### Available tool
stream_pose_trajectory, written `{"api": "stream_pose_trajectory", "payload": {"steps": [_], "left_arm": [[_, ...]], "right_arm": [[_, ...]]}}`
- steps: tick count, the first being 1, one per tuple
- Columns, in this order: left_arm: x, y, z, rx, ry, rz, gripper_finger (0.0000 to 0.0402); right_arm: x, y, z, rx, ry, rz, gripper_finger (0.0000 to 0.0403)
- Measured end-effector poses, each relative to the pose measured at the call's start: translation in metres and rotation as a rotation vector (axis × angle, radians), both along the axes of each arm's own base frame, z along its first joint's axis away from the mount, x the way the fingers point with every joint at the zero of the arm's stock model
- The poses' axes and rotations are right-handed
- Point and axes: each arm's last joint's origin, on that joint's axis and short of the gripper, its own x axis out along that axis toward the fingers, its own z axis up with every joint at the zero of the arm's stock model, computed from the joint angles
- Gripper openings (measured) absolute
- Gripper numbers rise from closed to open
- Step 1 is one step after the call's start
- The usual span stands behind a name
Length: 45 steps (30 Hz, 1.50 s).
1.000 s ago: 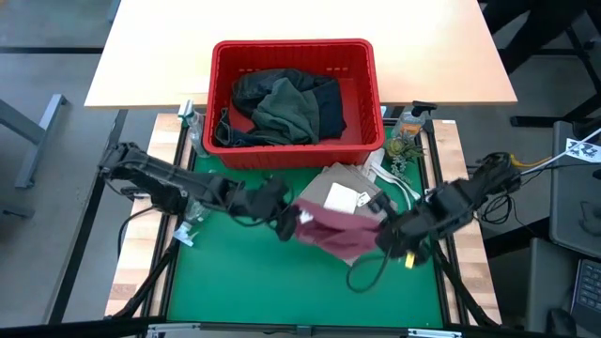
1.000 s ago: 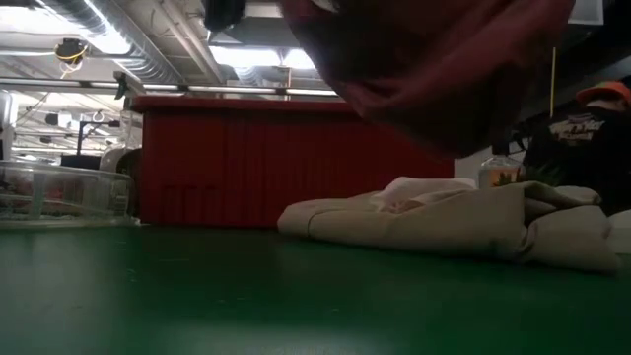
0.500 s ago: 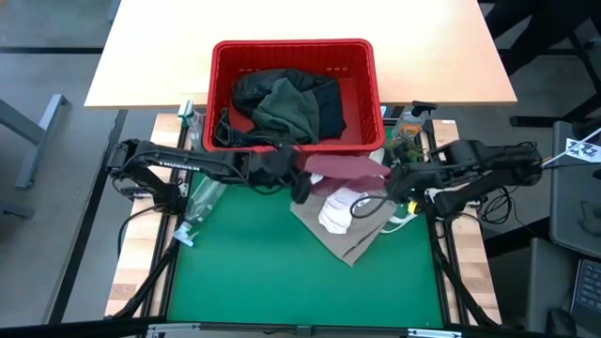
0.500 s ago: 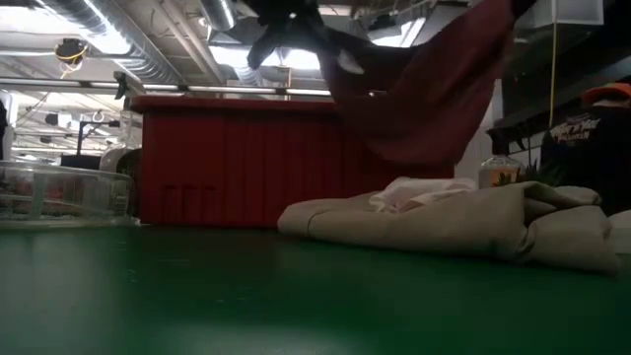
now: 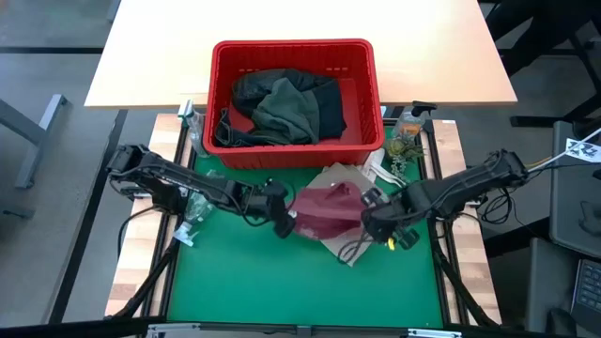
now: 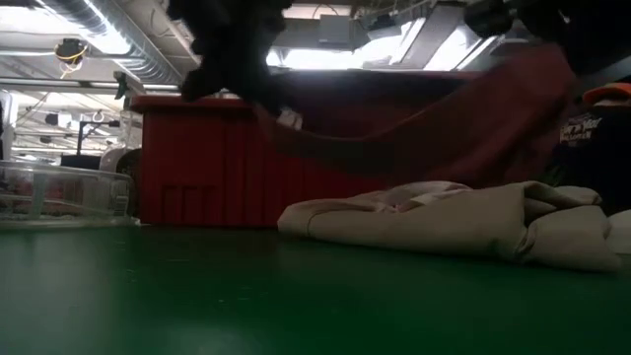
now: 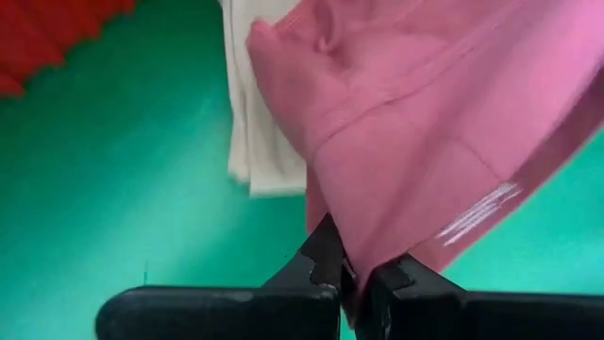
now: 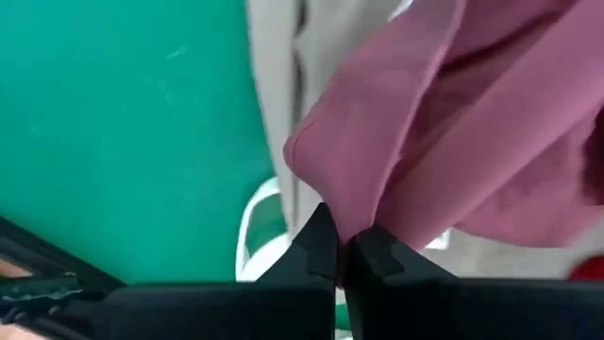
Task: Fold laundry
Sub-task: Fold the pink underwear
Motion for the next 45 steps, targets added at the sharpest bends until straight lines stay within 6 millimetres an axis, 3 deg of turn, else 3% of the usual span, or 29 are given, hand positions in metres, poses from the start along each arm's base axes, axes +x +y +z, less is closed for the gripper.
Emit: {"api": "stream_pose_trajectory", "payload": {"steps": [4,11,17,24,29,36,45], "left_arm": [[-0.002,-0.007,-0.002,0.003,0.002,-0.021,0.0000],[-0.004,-0.015,-0.002,0.005,-0.001,-0.045,0.0000],[-0.008,-0.022,-0.004,0.011,0.022,-0.072,0.0002],[-0.013,-0.029,-0.006,0.022,0.071,-0.099,0.0046],[-0.015,-0.033,-0.006,0.025,0.079,-0.113,0.0091],[-0.016,-0.034,-0.006,0.027,0.078,-0.117,0.0129],[-0.001,-0.037,0.002,0.126,-0.064,-0.242,0.0132]], "right_arm": [[0.008,0.015,-0.011,0.003,0.004,0.046,0.0001],[0.029,0.043,-0.020,0.065,-0.142,0.113,0.0004],[0.041,0.055,-0.030,0.084,-0.184,0.132,0.0018],[0.049,0.057,-0.046,0.061,-0.133,0.128,0.0028],[0.052,0.059,-0.054,0.052,-0.106,0.113,0.0081],[0.056,0.057,-0.049,-0.047,-0.177,0.077,0.0167],[0.063,0.062,-0.022,0.017,-0.235,0.081,0.0190]]}}
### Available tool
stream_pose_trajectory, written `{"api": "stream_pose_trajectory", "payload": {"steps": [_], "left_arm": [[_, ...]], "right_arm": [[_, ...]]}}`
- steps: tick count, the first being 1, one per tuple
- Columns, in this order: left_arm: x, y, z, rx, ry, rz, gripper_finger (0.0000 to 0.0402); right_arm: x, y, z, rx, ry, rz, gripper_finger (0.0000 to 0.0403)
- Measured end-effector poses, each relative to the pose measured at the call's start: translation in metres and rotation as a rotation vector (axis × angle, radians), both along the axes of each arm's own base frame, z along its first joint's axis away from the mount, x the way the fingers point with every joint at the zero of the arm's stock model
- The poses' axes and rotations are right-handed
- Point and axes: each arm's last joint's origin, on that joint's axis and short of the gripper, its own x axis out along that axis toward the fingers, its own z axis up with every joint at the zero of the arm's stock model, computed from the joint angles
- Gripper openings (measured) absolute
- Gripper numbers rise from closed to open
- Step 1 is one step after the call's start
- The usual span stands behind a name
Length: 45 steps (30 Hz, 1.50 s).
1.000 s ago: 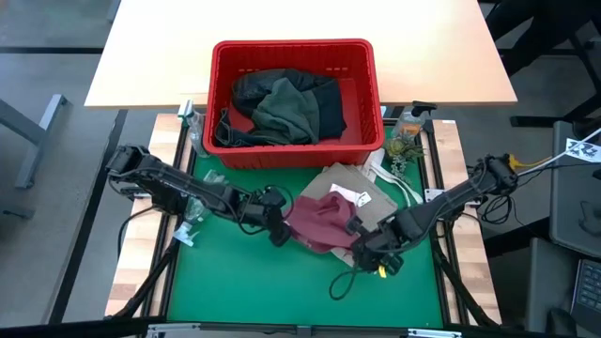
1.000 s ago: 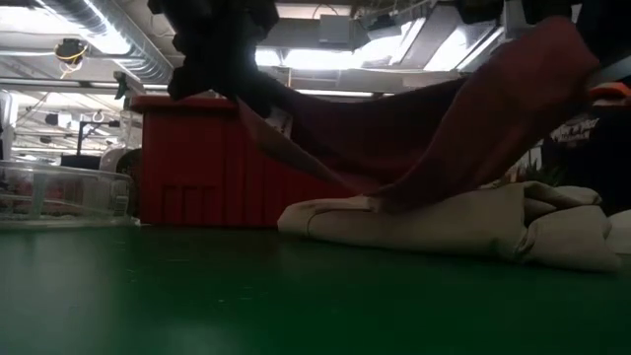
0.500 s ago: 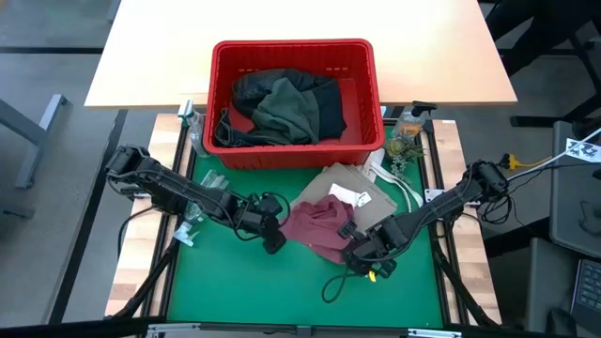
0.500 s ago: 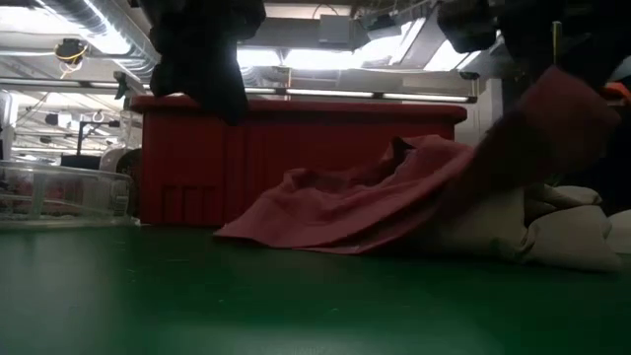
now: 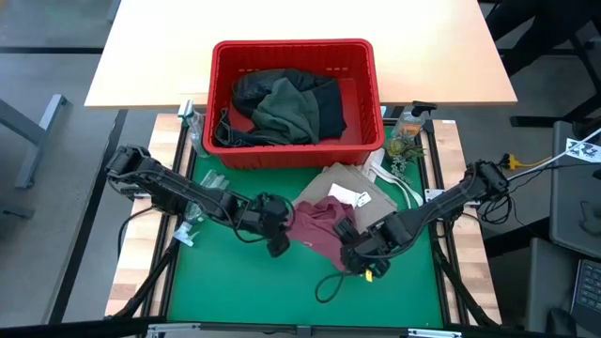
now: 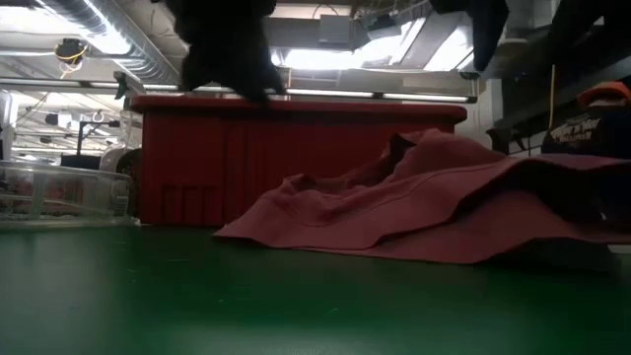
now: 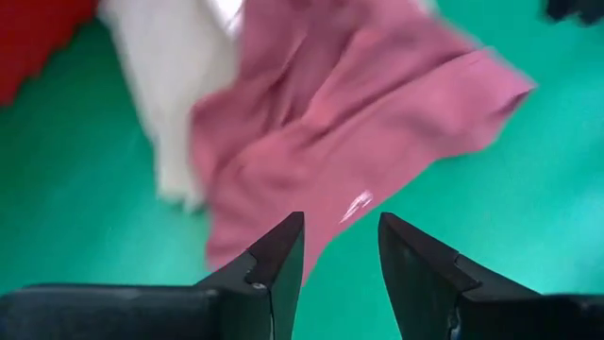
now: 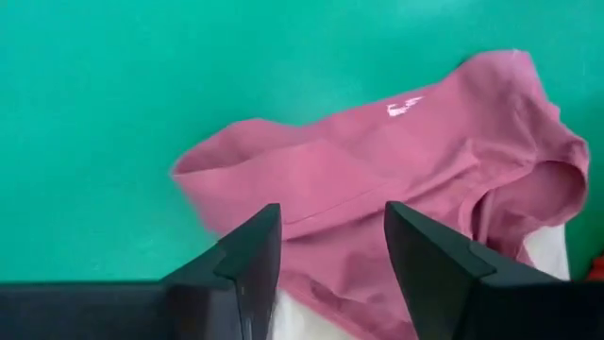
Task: Fold laundry
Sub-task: Fold the pink underwear
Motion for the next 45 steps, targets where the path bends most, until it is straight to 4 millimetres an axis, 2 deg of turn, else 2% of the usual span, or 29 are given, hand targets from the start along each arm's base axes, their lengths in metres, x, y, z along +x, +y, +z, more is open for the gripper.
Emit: {"api": "stream_pose_trajectory", "payload": {"steps": [6,15,22,38,45], "left_arm": [[0.014,-0.001,-0.007,0.136,-0.028,-0.150,0.0132],[0.033,0.019,-0.047,0.241,0.119,-0.199,0.0132],[0.039,0.020,-0.075,0.233,0.209,-0.232,0.0132],[0.020,0.027,-0.086,0.339,0.438,-0.150,0.0132],[0.011,0.030,-0.088,0.341,0.509,-0.090,0.0115]], "right_arm": [[-0.002,0.001,0.010,0.073,0.040,-0.052,0.0190],[-0.002,0.002,0.005,0.133,0.061,-0.123,0.0190],[-0.003,0.002,-0.007,0.145,0.071,-0.167,0.0190],[-0.005,0.001,-0.014,0.133,0.093,-0.170,0.0190],[-0.006,0.001,-0.014,0.132,0.095,-0.171,0.0190]]}}
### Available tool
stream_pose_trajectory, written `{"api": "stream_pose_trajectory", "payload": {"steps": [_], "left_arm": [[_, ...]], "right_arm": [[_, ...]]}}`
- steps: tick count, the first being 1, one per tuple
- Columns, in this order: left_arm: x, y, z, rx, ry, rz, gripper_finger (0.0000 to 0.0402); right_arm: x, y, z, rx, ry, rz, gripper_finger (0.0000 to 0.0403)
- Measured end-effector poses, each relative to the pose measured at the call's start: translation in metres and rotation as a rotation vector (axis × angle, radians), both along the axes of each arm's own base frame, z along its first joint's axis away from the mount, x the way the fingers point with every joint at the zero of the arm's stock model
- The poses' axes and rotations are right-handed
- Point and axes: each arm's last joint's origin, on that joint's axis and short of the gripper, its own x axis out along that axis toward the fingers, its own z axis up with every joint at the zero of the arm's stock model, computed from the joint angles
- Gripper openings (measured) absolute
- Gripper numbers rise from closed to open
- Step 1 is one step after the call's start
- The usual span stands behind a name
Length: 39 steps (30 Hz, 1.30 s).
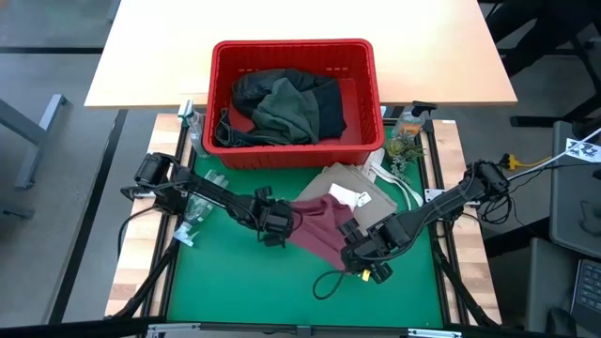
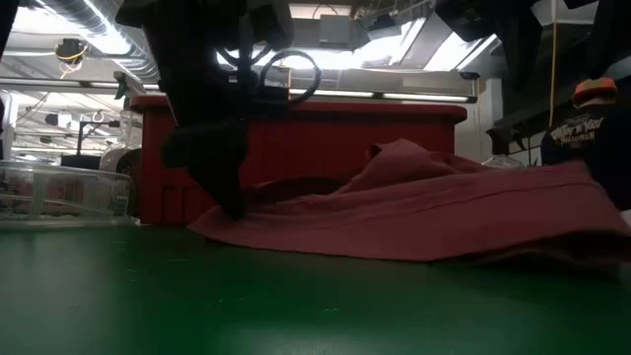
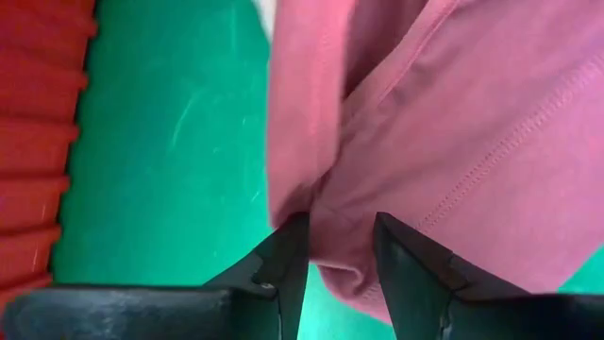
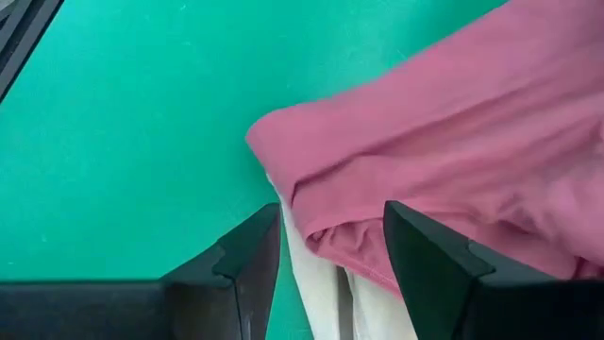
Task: Fold laundry
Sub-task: Fold the pink underwear
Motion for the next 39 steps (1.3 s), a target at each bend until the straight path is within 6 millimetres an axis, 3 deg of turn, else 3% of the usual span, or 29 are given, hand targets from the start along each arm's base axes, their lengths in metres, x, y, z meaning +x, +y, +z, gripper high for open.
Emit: {"api": "stream_pose_trajectory", "payload": {"steps": [4,11,19,28,39], "left_arm": [[-0.004,0.001,-0.001,0.000,0.030,0.033,0.0106],[-0.005,0.001,-0.001,-0.003,0.035,0.053,0.0097],[-0.005,0.001,-0.001,-0.012,0.022,0.074,0.0096],[-0.003,0.000,-0.001,-0.046,0.000,0.071,0.0117],[-0.001,-0.001,0.000,-0.057,-0.013,0.069,0.0121]], "right_arm": [[0.000,-0.001,0.000,-0.025,-0.005,-0.008,0.0190],[0.000,-0.013,0.000,-0.231,-0.046,-0.086,0.0190],[0.014,-0.054,0.000,-0.307,-0.066,-0.275,0.0190],[0.027,-0.090,-0.003,-0.313,-0.060,-0.321,0.0190],[0.045,-0.109,-0.016,-0.296,-0.087,-0.335,0.0181]]}}
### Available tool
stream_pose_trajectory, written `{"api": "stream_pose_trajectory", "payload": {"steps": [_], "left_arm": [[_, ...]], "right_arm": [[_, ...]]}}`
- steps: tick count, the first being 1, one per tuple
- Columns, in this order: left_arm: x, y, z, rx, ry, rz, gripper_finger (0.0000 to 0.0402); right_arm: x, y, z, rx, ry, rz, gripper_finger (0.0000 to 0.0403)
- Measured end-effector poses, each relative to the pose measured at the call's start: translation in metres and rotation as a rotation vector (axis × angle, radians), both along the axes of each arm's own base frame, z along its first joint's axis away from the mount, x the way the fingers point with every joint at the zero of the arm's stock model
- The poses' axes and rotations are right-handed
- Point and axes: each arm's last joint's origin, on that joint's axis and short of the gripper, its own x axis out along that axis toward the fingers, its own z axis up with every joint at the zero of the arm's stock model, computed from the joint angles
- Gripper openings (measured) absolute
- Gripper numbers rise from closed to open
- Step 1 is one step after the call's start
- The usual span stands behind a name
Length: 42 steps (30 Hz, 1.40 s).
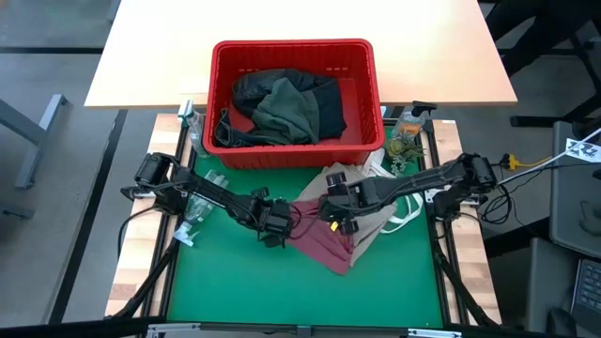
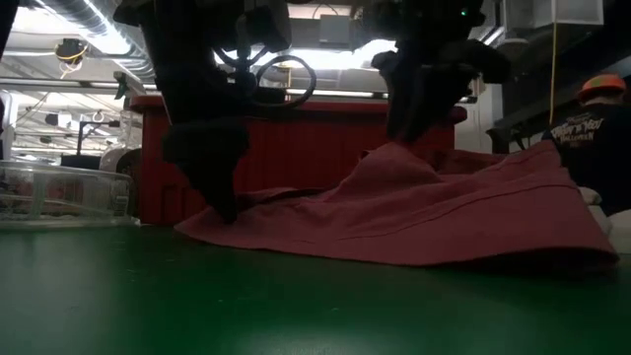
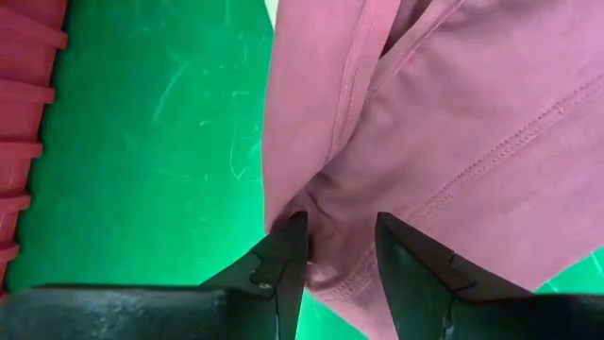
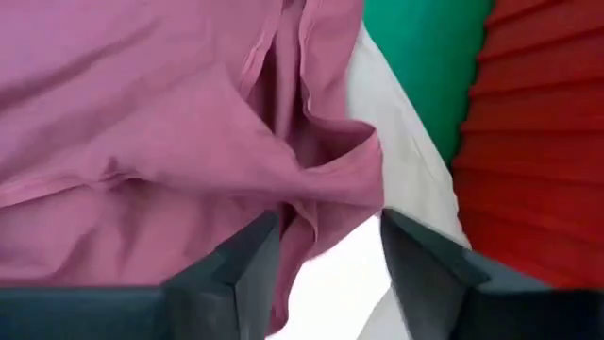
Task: Fold laundry
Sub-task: Fold the pink underwear
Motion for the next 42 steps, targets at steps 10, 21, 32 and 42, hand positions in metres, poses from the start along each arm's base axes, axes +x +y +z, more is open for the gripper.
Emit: {"api": "stream_pose_trajectory", "payload": {"steps": [10,21,32,42], "left_arm": [[0.000,-0.001,0.000,-0.016,-0.002,-0.003,0.0121],[0.001,-0.001,0.000,-0.019,-0.004,-0.003,0.0122],[0.001,-0.001,0.000,-0.020,-0.011,-0.004,0.0122],[0.001,-0.001,0.000,-0.021,-0.011,-0.003,0.0122]], "right_arm": [[0.003,-0.001,-0.014,0.000,0.072,0.021,0.0104],[0.004,-0.001,-0.021,0.003,0.108,0.024,0.0007],[0.004,-0.001,-0.024,-0.001,0.128,0.022,0.0087],[0.005,-0.001,-0.026,-0.010,0.132,0.022,0.0166]]}}
